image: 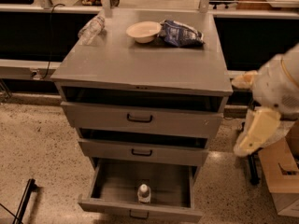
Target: Pick blue plastic bottle from bottom drawer and place on counter
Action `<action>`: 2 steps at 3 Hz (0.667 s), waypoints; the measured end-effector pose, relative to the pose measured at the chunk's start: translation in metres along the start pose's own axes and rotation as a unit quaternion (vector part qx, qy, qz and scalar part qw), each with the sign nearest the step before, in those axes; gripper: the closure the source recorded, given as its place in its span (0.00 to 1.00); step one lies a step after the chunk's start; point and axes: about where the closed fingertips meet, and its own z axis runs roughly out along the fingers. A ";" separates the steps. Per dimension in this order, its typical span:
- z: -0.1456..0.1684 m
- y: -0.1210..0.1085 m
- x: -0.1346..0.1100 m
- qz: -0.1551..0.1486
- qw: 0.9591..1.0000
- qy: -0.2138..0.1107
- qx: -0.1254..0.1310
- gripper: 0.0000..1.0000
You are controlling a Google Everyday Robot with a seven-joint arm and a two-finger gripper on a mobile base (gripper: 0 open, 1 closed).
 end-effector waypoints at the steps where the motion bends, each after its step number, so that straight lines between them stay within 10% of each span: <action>1: 0.018 0.014 0.025 0.033 0.999 -0.014 0.010 0.00; 2: 0.047 0.010 0.029 0.040 0.998 -0.049 0.009 0.00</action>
Offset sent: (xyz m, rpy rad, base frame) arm 0.0194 0.0063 -0.0835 0.2697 -0.0530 -0.0748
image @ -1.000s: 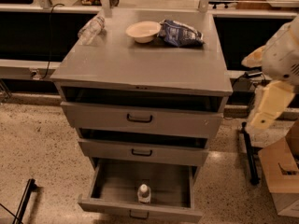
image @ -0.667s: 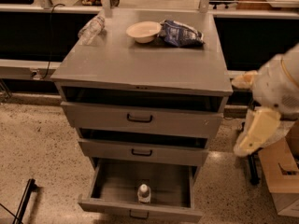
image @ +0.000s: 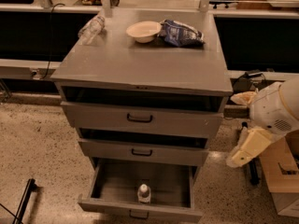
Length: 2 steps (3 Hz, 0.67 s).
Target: Pick blue plastic bottle from bottom drawer and place on counter
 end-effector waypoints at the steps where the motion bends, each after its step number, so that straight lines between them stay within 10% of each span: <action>1: 0.043 0.004 -0.007 -0.003 0.997 -0.081 -0.002 0.00; 2: 0.088 0.018 -0.024 -0.046 0.988 -0.145 0.002 0.00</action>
Offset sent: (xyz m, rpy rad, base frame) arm 0.0123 0.1137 -0.1113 0.3504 -0.2643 0.2626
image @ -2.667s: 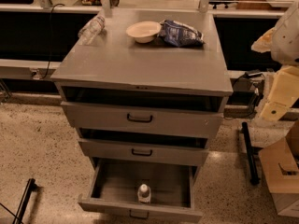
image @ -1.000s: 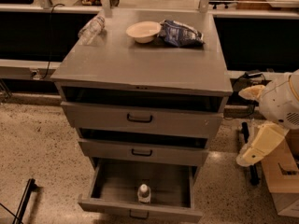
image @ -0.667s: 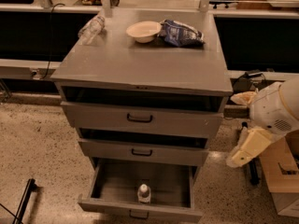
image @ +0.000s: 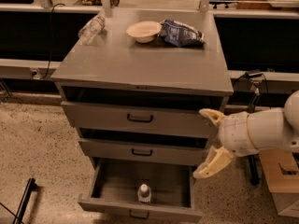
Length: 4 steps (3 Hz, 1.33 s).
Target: Pick blue plastic bottle from bottom drawer and place on counter
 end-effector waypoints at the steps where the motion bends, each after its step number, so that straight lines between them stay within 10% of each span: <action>1: 0.008 0.001 -0.007 -0.041 0.999 -0.008 0.000 0.00; 3: 0.092 0.038 0.025 -0.011 0.997 -0.074 0.014 0.00; 4: 0.113 0.028 0.037 -0.013 0.990 -0.123 0.061 0.00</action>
Offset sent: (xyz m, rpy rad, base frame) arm 0.0311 0.0423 -0.0949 0.0995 -0.1146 -0.0943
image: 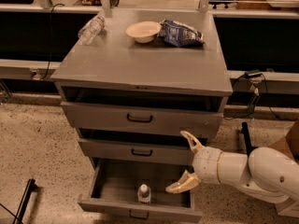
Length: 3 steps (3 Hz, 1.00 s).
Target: Pick blue plastic bottle from bottom drawer and place on counter
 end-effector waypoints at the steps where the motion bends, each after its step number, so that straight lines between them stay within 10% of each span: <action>1: 0.006 0.003 0.005 -0.001 1.000 -0.007 -0.001 0.00; 3: 0.094 0.018 0.017 -0.038 0.994 -0.090 -0.044 0.00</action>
Offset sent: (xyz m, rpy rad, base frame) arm 0.0366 0.0610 -0.1312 0.3548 0.0614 0.1445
